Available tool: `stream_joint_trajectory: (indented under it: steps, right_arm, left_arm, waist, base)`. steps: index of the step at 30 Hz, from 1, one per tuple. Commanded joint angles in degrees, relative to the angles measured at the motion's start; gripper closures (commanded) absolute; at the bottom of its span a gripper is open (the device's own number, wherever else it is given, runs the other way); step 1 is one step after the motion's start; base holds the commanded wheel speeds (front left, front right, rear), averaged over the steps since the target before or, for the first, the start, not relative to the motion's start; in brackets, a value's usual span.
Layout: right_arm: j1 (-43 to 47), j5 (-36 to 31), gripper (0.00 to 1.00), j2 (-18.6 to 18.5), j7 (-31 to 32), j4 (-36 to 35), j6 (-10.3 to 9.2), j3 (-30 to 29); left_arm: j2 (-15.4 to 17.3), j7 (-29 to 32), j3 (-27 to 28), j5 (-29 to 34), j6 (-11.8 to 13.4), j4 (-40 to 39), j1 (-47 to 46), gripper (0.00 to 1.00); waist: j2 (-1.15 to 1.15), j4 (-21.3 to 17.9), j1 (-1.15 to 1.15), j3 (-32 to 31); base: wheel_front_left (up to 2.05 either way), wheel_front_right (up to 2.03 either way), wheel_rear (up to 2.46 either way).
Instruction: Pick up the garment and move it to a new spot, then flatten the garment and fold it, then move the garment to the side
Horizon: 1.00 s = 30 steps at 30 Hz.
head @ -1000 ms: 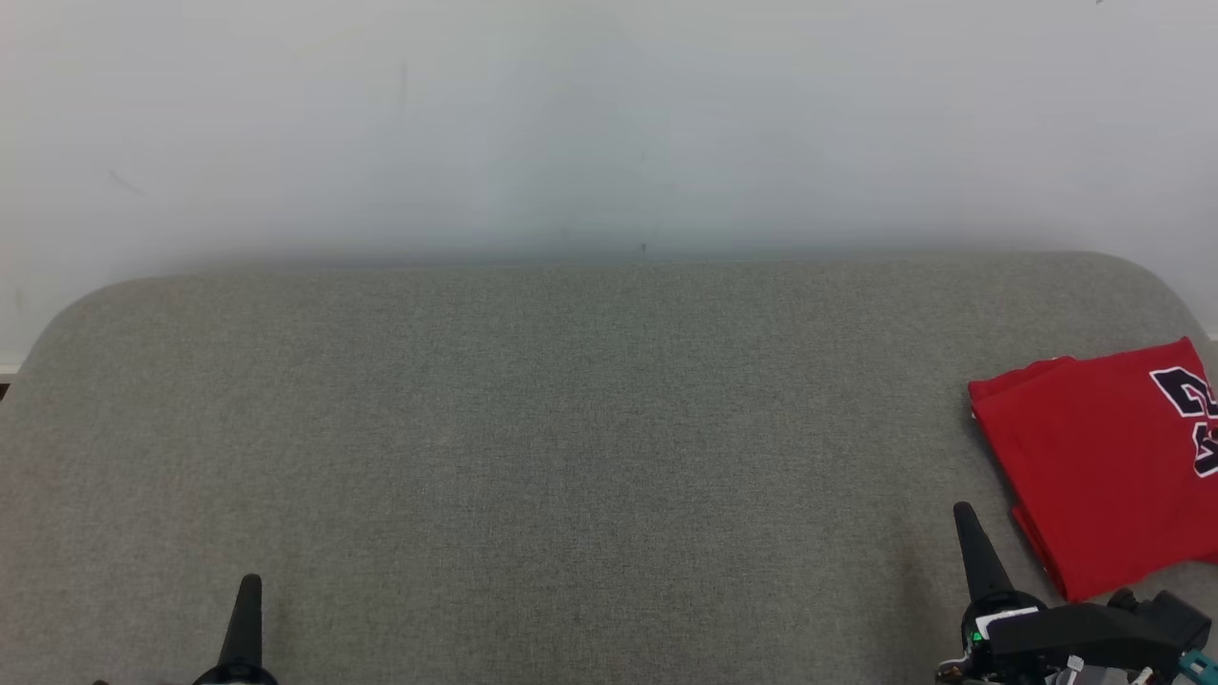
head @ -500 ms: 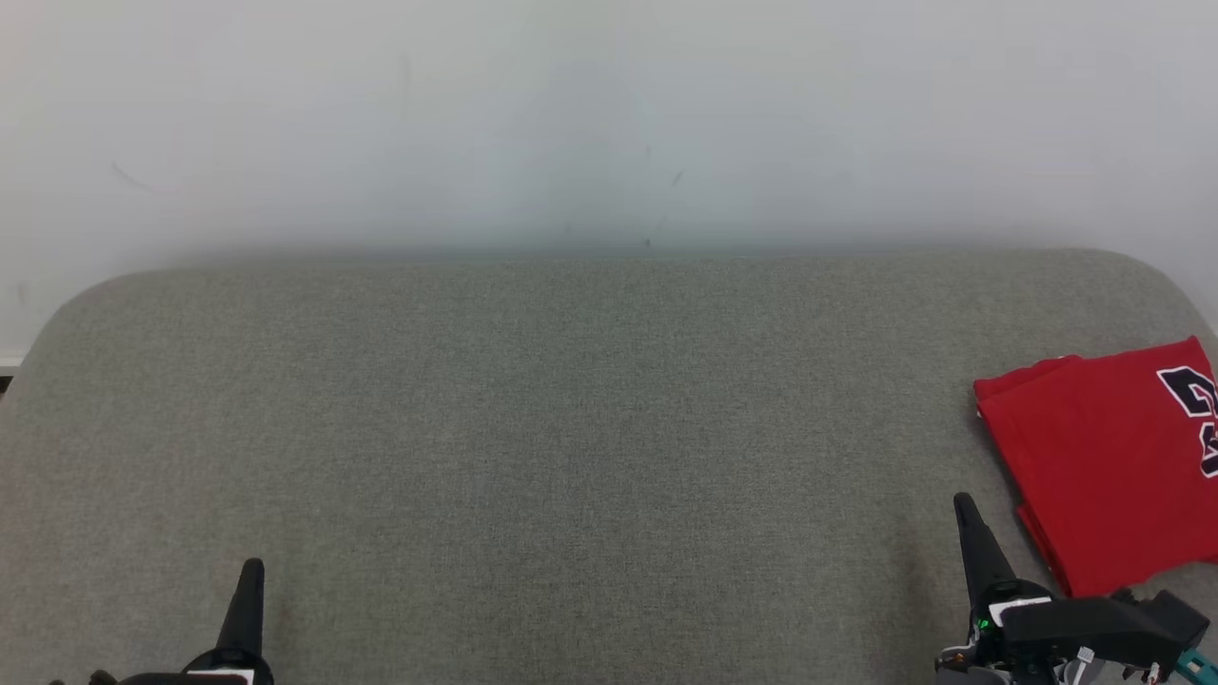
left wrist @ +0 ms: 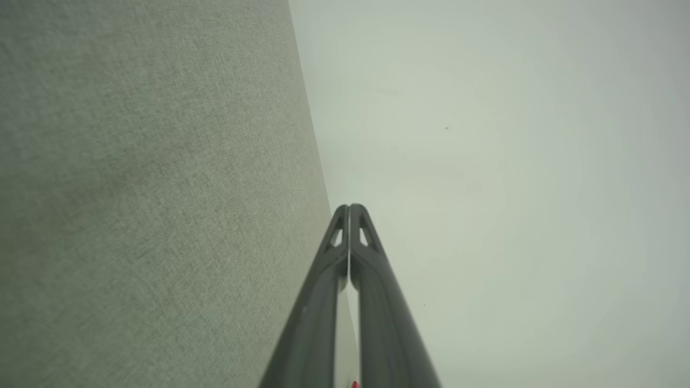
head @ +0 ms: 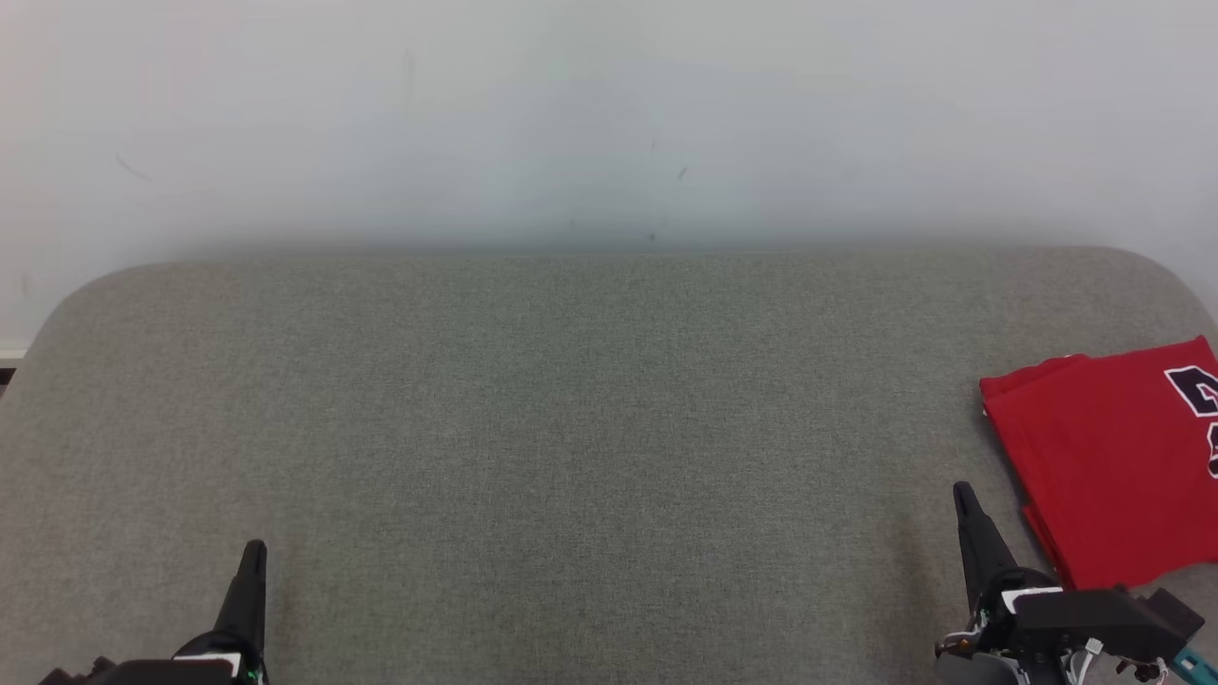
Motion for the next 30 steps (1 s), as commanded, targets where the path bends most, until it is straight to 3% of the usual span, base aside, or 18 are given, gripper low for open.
stream_joint_trajectory:
  steps: [1, 16, 30]
  right_arm:
    - [-0.9, 1.0, 1.0, -0.1, 0.2, 0.0, 0.06, -0.1]
    - [-1.3, 6.9, 1.0, -0.1, 0.9, 0.1, 0.06, -0.2]
    - [-1.3, 6.8, 1.0, -0.1, 1.0, 0.1, 0.06, -0.2]
  left_arm:
    - [0.0, 0.3, 0.2, -1.1, -0.2, -0.4, -1.3, 1.0]
    - [-0.1, 2.1, 0.6, -6.2, -0.2, -0.3, -2.2, 1.0]
    - [-0.1, 2.1, 0.6, -6.3, -0.2, -0.3, -1.9, 1.0]
  waist:
    - [0.0, 0.0, 0.0, 0.0]
    - [0.0, 0.4, 0.0, 0.5]
    - [0.0, 0.4, 0.0, 0.5]
  base:
    - [0.0, 0.0, 0.0]
    - [0.0, 0.0, 0.0]
    - [0.0, 0.0, 0.0]
